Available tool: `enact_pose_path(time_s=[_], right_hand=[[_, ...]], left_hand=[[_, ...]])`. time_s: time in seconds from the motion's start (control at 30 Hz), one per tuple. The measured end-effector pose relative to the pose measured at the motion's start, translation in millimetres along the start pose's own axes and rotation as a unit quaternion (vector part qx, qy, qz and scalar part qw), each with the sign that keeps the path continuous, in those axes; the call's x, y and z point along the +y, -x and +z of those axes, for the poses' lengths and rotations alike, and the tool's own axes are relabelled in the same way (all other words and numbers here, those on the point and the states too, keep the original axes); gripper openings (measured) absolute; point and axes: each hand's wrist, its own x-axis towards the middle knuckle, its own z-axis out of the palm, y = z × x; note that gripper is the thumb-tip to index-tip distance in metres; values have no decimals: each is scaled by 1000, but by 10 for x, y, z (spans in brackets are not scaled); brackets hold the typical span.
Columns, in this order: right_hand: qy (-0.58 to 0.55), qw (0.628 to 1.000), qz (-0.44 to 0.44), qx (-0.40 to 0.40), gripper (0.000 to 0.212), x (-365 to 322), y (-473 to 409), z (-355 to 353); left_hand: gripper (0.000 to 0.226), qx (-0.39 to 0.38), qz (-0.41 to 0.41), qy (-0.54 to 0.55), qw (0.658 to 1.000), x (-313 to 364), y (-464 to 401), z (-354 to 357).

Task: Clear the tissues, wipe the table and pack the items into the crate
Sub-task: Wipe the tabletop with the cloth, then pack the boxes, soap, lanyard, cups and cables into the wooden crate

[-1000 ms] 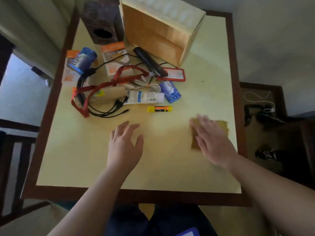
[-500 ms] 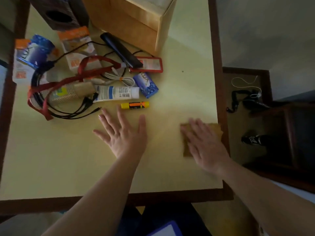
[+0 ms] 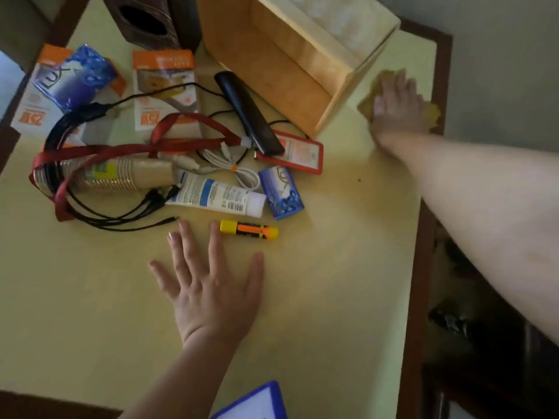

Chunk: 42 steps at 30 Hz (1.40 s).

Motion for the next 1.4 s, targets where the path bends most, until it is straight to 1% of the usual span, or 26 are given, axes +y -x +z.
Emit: enact_pose_path(time_s=[0.1, 0.17, 0.27, 0.3, 0.33, 0.43, 0.47, 0.5, 0.67, 0.77, 0.87, 0.93, 0.97, 1.07, 1.1, 1.13, 1.17, 1.2, 1.23, 1.27, 1.3, 1.33, 1.4], right_hand=[[-1, 1000, 4, -10, 59, 12, -584, -144], [2, 1000, 20, -11, 60, 33, -786, -184], [9, 1000, 25, -6, 60, 36, -781, -165], [6, 1000, 25, 8, 61, 29, -712, -139], [2, 999, 26, 37, 61, 14, -611, -103], [-48, 981, 57, 180, 55, -98, -156, -27], [-60, 974, 75, 206, 50, -158, 7, -25], [-63, 971, 88, 212, 45, -209, 165, -28], [-96, 977, 87, 170, 15, -390, 1121, -74], [-79, 986, 47, 136, 10, -578, 1696, 70], [-124, 987, -13, 101, 5, -808, 2178, 210], [-166, 983, -29, 77, 9, -959, 2418, 262], [-188, 979, -32, 72, 11, -1036, 2512, 282], [-238, 968, -21, 73, 17, -1240, 2668, 313], [-245, 967, -5, 74, 18, -1297, 2675, 298], [-254, 964, 18, 77, 19, -1352, 2653, 268], [-271, 958, 48, 80, 21, -1404, 2607, 213], [-298, 948, 79, 83, 23, -1467, 2541, 127], [-330, 933, 112, 84, 26, -1540, 2460, 7], [-363, 917, 142, 86, 29, -1618, 2363, -128], [-396, 899, 166, 91, 35, -1703, 2263, -279], [-428, 880, 185, 96, 45, -1779, 2158, -420], [-483, 842, 221, 94, 72, -1897, 1942, -655]], left_hand=[[96, 11, 5, 4, 1000, -26, -3, 62], [97, 17, 10, 4, 1000, -38, -8, 82], [97, 29, 8, 7, 1000, -38, -14, 86], [97, 30, 7, 9, 999, -33, -16, 82], [97, 32, 7, 13, 999, -27, -20, 79], [97, 32, 9, 20, 999, -19, -17, 61], [97, 34, 9, 27, 999, -25, -20, 56], [97, 33, 9, 33, 999, -29, -23, 46], [97, 15, 6, 43, 999, -12, -15, -32], [97, -13, -7, 47, 999, -20, -34, -130], [98, -45, -3, 69, 997, -41, -13, -257], [96, -59, 12, 85, 995, -77, -4, -348], [92, -70, 25, 88, 993, -113, -15, -406], [77, -148, 59, 49, 986, -318, -88, -630], [69, -167, 66, 42, 983, -388, -141, -736], [57, -167, 73, 50, 982, -461, -213, -831], [41, -139, 91, 76, 983, -509, -292, -938], [27, -86, 115, 111, 983, -535, -395, -1046], [26, -30, 140, 141, 980, -499, -525, -1191], [31, 30, 172, 162, 971, -436, -686, -1314], [32, 68, 194, 180, 962, -328, -863, -1465], [28, 80, 205, 192, 956, -185, -1056, -1612], [22, 74, 223, 195, 952, 143, -1501, -1885]])
